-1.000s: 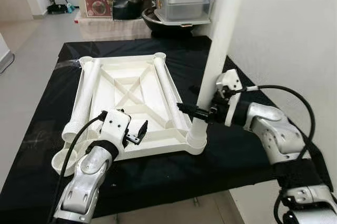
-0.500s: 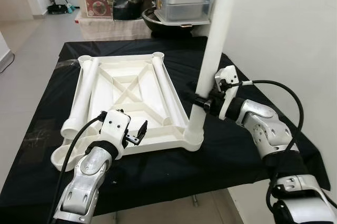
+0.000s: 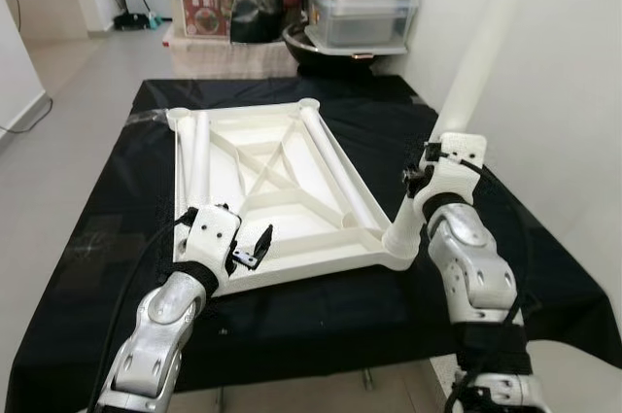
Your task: Building children table
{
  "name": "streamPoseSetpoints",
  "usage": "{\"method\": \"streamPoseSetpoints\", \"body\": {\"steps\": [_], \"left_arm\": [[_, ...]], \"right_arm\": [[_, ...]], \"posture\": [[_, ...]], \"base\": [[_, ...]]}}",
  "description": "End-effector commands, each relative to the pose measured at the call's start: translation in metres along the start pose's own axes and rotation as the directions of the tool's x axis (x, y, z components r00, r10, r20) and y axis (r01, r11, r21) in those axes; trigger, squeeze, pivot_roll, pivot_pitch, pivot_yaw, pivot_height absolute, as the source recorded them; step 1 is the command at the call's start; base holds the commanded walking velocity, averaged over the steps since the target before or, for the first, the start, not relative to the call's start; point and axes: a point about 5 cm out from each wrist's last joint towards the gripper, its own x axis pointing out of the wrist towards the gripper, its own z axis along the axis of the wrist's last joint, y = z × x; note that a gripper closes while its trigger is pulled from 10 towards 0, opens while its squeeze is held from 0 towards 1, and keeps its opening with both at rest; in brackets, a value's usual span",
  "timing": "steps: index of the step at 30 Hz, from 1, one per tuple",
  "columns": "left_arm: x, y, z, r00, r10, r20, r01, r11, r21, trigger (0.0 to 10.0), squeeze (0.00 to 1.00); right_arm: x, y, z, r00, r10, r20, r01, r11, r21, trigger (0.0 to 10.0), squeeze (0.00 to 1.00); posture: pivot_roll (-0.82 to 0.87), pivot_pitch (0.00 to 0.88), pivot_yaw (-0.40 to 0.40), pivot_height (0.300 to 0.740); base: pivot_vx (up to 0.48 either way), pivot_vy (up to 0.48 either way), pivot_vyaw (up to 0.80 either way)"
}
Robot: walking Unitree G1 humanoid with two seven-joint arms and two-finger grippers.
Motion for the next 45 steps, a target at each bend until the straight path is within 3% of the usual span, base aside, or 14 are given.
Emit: {"method": "streamPoseSetpoints", "body": {"steps": [1, 5, 6, 14, 15, 19, 24, 28, 31, 40, 41, 42, 43, 45], "left_arm": [[0.002, -0.001, 0.000, 1.000, -0.013, -0.001, 0.013, 1.000, 0.016, 10.0, 0.00], [0.003, -0.001, 0.001, 1.000, -0.013, 0.004, 0.013, 1.000, 0.015, 10.0, 0.00], [0.003, -0.001, 0.001, 1.000, -0.012, 0.005, 0.012, 1.000, 0.015, 10.0, 0.00], [0.003, 0.000, 0.001, 1.000, -0.006, 0.006, 0.006, 1.000, 0.015, 10.0, 0.00], [0.002, 0.000, 0.000, 1.000, -0.002, 0.005, 0.001, 1.000, 0.016, 10.0, 0.00], [0.002, 0.000, -0.001, 1.000, -0.001, 0.005, 0.001, 1.000, 0.017, 10.0, 0.00], [0.004, 0.000, 0.001, 1.000, -0.002, 0.010, 0.001, 1.000, 0.018, 10.0, 0.00], [0.003, 0.000, 0.002, 1.000, -0.002, 0.012, 0.002, 1.000, 0.021, 10.0, 0.00], [0.002, 0.003, 0.002, 1.000, 0.003, 0.011, -0.004, 1.000, 0.025, 10.0, 0.00], [0.000, 0.003, 0.001, 1.000, 0.006, 0.009, -0.006, 1.000, 0.026, 10.0, 0.00], [0.001, 0.002, 0.001, 1.000, 0.004, 0.009, -0.004, 1.000, 0.025, 10.0, 0.00], [0.001, 0.002, 0.002, 1.000, 0.003, 0.009, -0.003, 1.000, 0.025, 10.0, 0.00], [0.001, 0.001, 0.002, 1.000, 0.000, 0.010, -0.001, 1.000, 0.025, 10.0, 0.00], [0.002, 0.001, 0.002, 1.000, -0.001, 0.010, 0.001, 1.000, 0.026, 10.0, 0.00]], "right_arm": [[-0.003, 0.012, -0.013, 0.996, 0.070, -0.060, -0.070, 0.997, 0.014, 10.0, 1.00], [0.006, 0.007, 0.002, 0.996, 0.093, -0.011, -0.093, 0.996, -0.012, 10.0, 1.00], [0.013, -0.002, 0.007, 0.994, 0.112, -0.012, -0.112, 0.993, -0.048, 10.0, 0.00], [0.021, -0.034, 0.026, 0.985, 0.171, -0.020, -0.172, 0.984, -0.053, 10.0, 0.00], [0.021, -0.059, 0.042, 0.926, 0.377, 0.001, -0.377, 0.925, -0.058, 10.0, 0.00], [0.011, -0.061, 0.044, 0.830, 0.558, -0.011, -0.556, 0.825, -0.105, 10.0, 0.00], [-0.012, -0.036, 0.029, 0.564, 0.821, -0.091, -0.823, 0.549, -0.145, 9.2, 0.00], [-0.016, -0.017, 0.019, 0.471, 0.875, -0.113, -0.880, 0.455, -0.138, 6.6, 0.00], [-0.013, -0.008, 0.016, 0.460, 0.881, -0.113, -0.885, 0.445, -0.137, 7.8, 0.00], [-0.011, -0.001, 0.023, 0.369, 0.928, -0.053, -0.924, 0.360, -0.128, 6.9, 0.00], [-0.010, -0.001, 0.024, 0.374, 0.926, -0.043, -0.922, 0.367, -0.128, 4.4, 0.00], [-0.010, 0.000, 0.024, 0.378, 0.925, -0.037, -0.920, 0.371, -0.128, 4.4, 0.00], [-0.006, -0.001, 0.024, 0.415, 0.910, -0.030, -0.905, 0.408, -0.122, 0.0, 0.00], [0.000, -0.002, 0.022, 0.469, 0.883, -0.029, -0.879, 0.463, -0.111, 0.0, 0.00]], "posture": [[0.03, 0.000, -0.074, 0.740], [0.03, 0.000, -0.077, 0.740], [0.03, 0.000, -0.081, 0.740], [0.04, 0.000, -0.091, 0.740], [0.03, 0.000, -0.090, 0.740], [0.04, 0.000, -0.094, 0.740], [0.04, 0.000, -0.096, 0.740], [0.06, 0.000, -0.103, 0.740], [0.07, 0.000, -0.108, 0.740], [0.07, 0.000, -0.108, 0.740], [0.07, 0.000, -0.106, 0.740], [0.07, 0.000, -0.106, 0.740], [0.07, 0.000, -0.104, 0.740], [0.07, 0.000, -0.104, 0.740]], "base": [[0.000, 0.000, 0.00], [0.000, 0.000, 0.00], [0.000, 0.000, 0.00], [0.000, 0.000, 0.00], [0.000, 0.000, 0.00], [0.000, 0.000, 0.00], [0.000, 0.000, 0.00], [0.000, 0.000, 0.00], [0.000, 0.000, 0.00], [0.000, 0.000, 0.00], [0.000, 0.000, 0.00], [0.000, 0.000, 0.00], [0.000, 0.000, 0.00], [0.000, 0.000, 0.00]]}}
